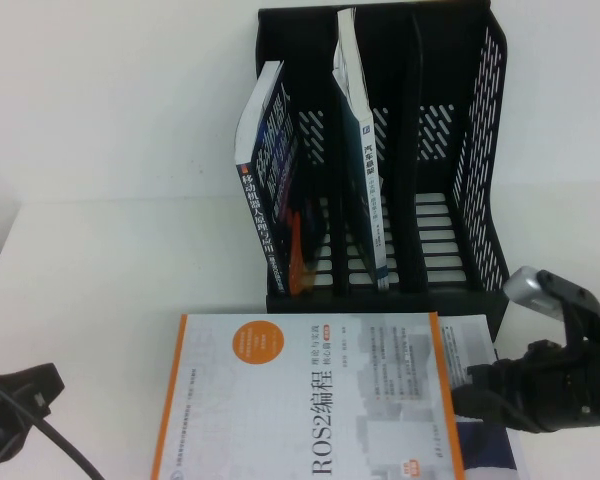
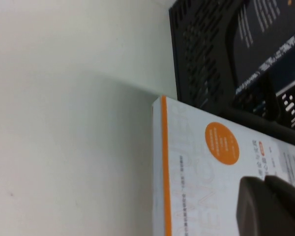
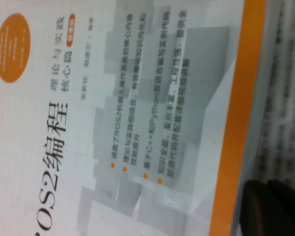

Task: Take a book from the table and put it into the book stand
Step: Push book with right arm

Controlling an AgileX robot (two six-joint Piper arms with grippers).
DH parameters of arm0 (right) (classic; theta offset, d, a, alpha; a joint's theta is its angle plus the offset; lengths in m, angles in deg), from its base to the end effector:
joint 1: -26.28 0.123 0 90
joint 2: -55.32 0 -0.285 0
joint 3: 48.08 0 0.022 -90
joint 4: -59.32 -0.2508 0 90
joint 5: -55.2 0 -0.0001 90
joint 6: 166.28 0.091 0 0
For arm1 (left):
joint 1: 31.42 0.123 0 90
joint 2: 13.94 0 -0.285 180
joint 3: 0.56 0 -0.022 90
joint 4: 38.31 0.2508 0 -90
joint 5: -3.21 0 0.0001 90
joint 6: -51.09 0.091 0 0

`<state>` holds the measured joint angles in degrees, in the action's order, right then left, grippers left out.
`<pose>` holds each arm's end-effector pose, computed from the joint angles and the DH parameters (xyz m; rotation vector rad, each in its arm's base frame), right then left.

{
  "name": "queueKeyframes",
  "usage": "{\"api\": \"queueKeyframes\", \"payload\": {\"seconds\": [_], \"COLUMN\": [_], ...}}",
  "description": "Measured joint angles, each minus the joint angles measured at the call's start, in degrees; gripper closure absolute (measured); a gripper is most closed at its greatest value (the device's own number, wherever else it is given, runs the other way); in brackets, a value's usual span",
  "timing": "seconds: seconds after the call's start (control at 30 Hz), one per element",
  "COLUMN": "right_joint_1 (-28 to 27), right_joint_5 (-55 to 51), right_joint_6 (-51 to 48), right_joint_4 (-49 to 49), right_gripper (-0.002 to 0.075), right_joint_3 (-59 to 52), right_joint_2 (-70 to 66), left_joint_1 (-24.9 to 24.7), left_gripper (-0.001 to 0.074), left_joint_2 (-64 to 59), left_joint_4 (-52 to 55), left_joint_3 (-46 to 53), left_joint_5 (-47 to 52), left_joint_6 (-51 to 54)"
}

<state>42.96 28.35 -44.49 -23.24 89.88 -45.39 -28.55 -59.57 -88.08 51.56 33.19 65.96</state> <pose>0.2442 0.1158 0.1489 -0.0311 2.6286 0.8532 0.1278 -0.0284 0.2749 -0.3666 2.0645 -0.7015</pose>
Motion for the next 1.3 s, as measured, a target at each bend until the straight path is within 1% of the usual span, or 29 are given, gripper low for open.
{"api": "queueKeyframes", "payload": {"seconds": [0.13, 0.27, 0.4, 0.5, 0.67, 0.73, 0.77, 0.83, 0.93, 1.13, 1.2, 1.3], "right_joint_1": [2.24, 3.03, 3.03, 3.17, 3.17, 3.21, 3.21, 3.3, 3.3, 3.3, 3.3, 3.3], "right_joint_5": [0.74, 0.98, 0.49, 0.26, 0.13, 0.13, 0.13, 0.24, 0.62, 0.86, 0.96, 0.96], "right_joint_6": [-0.61, -2.43, -5.75, -7.77, -9.47, -9.61, -9.74, -9.84, -10.18, -11.48, -11.66, -12.22], "right_joint_4": [-2.23, -4.83, -8.25, -10.62, -11.72, -11.98, -12.13, -12.2, -12.62, -13.3, -13.7, -14.07], "right_gripper": [0.0727, 0.0727, 0.0727, 0.0727, 0.0727, 0.0727, 0.0727, 0.0727, 0.0727, 0.0727, 0.0727, 0.0727], "right_joint_3": [0.07, 0.12, 0.12, 0.12, 0.12, 0.34, 0.47, 0.94, 1.42, 1.51, 1.51, 1.51], "right_joint_2": [-0.31, -0.81, -1.41, -1.78, -1.89, -1.92, -2.02, -2.26, -2.26, -2.26, -2.26, -2.26], "left_joint_1": [0.0, 0.0, 0.0, 0.0, 0.0, 0.0, 0.0, 0.0, 0.0, 0.62, 1.99, 6.28], "left_gripper": [0.0737, 0.0734, 0.0678, 0.0595, 0.038, 0.0309, 0.0276, 0.0238, 0.0215, 0.0206, 0.0205, 0.0204], "left_joint_2": [0.0, -1.12, -4.98, -8.97, -16.64, -19.17, -20.48, -22.64, -25.47, -29.19, -30.11, -32.27], "left_joint_4": [0.65, 0.79, 0.79, -1.07, -9.13, -12.15, -13.62, -15.95, -18.02, -18.02, -18.02, -18.02], "left_joint_3": [0.0, 0.0, 0.0, 0.0, 0.0, 0.0, 0.0, -0.03, -0.41, -4.03, -5.87, -8.88], "left_joint_5": [-1.72, -3.05, -3.05, -2.34, 0.71, 1.98, 2.43, 2.95, 3.76, 8.47, 11.3, 17.93], "left_joint_6": [0.0, 0.09, 0.09, 1.41, 7.84, 10.86, 12.08, 14.18, 16.78, 18.37, 19.63, 21.18]}}
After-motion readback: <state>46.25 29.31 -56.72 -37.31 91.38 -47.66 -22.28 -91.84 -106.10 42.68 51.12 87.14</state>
